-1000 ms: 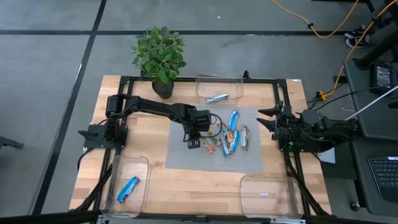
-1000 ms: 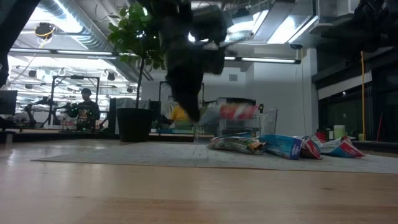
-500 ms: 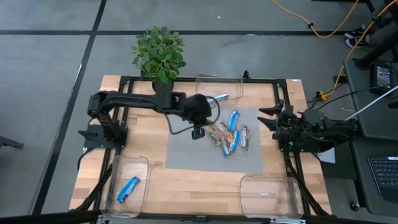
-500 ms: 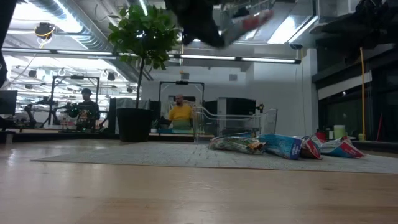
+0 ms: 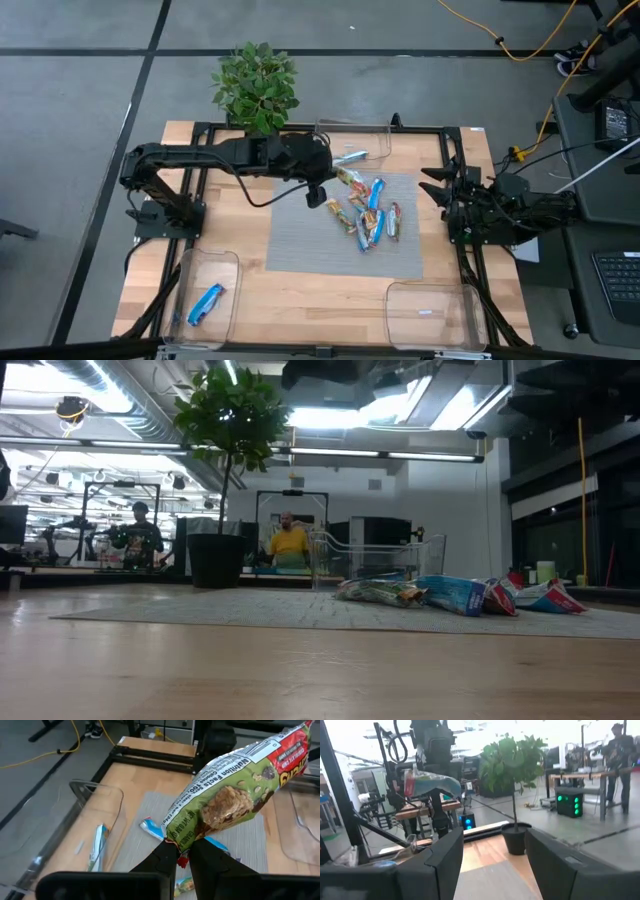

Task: Pick and place Granola Bars by type
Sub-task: Put the red granola bar into the bottom right transparent bin

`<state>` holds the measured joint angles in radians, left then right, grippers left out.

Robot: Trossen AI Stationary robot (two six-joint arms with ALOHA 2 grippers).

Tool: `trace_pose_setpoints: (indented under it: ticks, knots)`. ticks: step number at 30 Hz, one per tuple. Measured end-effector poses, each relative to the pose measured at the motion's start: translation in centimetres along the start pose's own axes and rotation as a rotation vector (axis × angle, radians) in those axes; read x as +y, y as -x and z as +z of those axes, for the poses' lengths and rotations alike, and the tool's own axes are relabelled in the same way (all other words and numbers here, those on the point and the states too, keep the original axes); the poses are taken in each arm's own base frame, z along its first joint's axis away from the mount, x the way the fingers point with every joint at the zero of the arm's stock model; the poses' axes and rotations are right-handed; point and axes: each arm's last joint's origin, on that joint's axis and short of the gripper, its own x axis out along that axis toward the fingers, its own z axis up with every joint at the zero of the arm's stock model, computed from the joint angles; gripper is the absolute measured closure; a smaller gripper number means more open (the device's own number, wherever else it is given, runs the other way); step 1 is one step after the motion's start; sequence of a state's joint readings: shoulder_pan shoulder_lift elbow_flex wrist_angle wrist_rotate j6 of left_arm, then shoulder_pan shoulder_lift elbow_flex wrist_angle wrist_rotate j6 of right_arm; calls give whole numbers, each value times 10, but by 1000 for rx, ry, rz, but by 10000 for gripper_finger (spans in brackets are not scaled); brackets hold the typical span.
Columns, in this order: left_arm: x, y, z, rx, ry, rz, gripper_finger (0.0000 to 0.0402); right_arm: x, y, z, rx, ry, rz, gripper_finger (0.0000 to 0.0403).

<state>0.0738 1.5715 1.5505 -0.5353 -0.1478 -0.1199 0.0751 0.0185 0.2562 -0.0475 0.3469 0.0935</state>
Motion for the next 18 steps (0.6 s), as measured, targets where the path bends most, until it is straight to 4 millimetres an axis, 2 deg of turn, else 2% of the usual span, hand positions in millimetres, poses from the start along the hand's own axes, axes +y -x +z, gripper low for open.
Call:
trace_pose_setpoints:
  ticks: [6,13,18]
  knots:
    - [0,0,4,-44,-14,2,369,5,-11,8,-74,48,4,178]
    - [0,1,12,-130,-26,19,369,16,-39,24,2,98,1,96]
    - [5,0,15,-154,-22,40,369,31,-69,50,42,216,37,53]
